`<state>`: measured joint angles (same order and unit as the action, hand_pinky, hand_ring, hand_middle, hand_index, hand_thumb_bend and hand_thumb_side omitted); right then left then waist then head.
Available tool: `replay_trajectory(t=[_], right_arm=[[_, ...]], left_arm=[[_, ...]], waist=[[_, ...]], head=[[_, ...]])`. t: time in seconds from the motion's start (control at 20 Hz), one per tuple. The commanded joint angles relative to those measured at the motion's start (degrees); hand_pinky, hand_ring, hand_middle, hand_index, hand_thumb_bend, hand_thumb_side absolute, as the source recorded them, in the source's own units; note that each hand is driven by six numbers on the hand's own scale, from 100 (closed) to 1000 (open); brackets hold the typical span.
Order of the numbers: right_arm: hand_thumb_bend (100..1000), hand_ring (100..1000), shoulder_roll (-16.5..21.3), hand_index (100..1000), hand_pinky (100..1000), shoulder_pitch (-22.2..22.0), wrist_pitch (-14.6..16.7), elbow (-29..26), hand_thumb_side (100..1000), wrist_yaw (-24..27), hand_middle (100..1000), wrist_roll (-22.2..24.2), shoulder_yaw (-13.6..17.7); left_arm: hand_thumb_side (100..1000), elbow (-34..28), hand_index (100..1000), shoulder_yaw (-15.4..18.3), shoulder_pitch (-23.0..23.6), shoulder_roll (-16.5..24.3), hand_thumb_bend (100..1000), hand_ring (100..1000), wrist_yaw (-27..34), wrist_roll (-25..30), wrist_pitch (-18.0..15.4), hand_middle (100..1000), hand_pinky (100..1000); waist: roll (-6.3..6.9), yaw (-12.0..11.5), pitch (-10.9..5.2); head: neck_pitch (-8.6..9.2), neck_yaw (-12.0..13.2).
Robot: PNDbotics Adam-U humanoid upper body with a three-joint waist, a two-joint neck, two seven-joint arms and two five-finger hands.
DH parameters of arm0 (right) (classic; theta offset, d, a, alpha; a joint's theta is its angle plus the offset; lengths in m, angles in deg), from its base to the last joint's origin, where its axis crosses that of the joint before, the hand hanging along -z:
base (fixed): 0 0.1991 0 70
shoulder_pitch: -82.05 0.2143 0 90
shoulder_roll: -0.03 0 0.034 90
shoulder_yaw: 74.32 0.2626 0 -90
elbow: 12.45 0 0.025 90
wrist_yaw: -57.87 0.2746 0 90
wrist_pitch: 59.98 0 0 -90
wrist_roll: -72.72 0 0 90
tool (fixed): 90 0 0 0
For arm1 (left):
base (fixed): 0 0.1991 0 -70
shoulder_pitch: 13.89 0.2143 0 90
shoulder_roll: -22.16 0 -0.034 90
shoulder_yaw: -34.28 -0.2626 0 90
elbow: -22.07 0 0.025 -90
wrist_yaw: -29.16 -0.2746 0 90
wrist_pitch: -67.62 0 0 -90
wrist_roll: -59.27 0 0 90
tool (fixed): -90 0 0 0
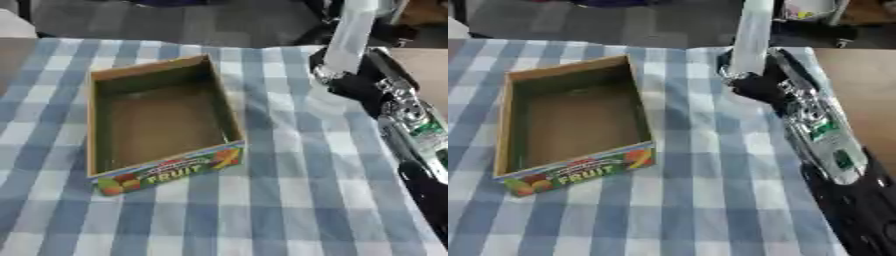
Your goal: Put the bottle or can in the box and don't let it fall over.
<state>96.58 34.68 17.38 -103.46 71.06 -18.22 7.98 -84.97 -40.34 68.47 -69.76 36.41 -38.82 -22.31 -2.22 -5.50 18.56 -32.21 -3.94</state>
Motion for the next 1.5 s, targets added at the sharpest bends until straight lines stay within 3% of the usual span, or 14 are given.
replay_trajectory(t=[0.05,0.35,0.65,1.1,1.5], right_arm=[[100,966,1.79,202,859,2.64,-0.46,-2.84,146,1.37,933,0.52,-0.04],[100,964,0.61,204,854,7.12,-1.38,-3.61,136,2.89,927,0.62,-1.03],[100,964,-2.07,205,849,11.78,-2.30,-1.65,133,3.89,922,0.31,-2.45],[100,955,-7.06,225,836,17.92,-1.06,5.22,143,2.27,907,-3.19,-4.60],[100,953,-11.11,298,834,19.48,1.43,13.32,186,-1.87,908,-7.06,-7.67]], left_arm=[[419,-1.27,766,0.28,-0.24,1.53,682,498,-0.21,0.03,0.19,590,1000],[420,-1.34,766,0.17,-0.39,1.86,683,497,-0.26,0.07,0.24,589,1000],[420,-1.46,767,-0.14,-1.02,2.22,685,497,-0.22,0.30,0.29,589,1000],[422,-1.92,767,-0.71,-2.81,2.51,689,497,-0.05,0.74,0.19,590,1000],[423,-2.11,767,-1.07,-4.24,2.31,691,497,0.13,1.05,0.11,589,1000]], waist=[[-0.05,-0.23,-1.84],[-0.54,-1.34,-2.15],[-1.43,-3.10,-2.22],[-2.63,-7.84,-1.09],[-3.15,-11.30,-0.10]], head=[[-0.33,-0.09],[-0.45,-0.95],[-0.22,-3.64],[0.72,-7.69],[1.39,-10.75]])
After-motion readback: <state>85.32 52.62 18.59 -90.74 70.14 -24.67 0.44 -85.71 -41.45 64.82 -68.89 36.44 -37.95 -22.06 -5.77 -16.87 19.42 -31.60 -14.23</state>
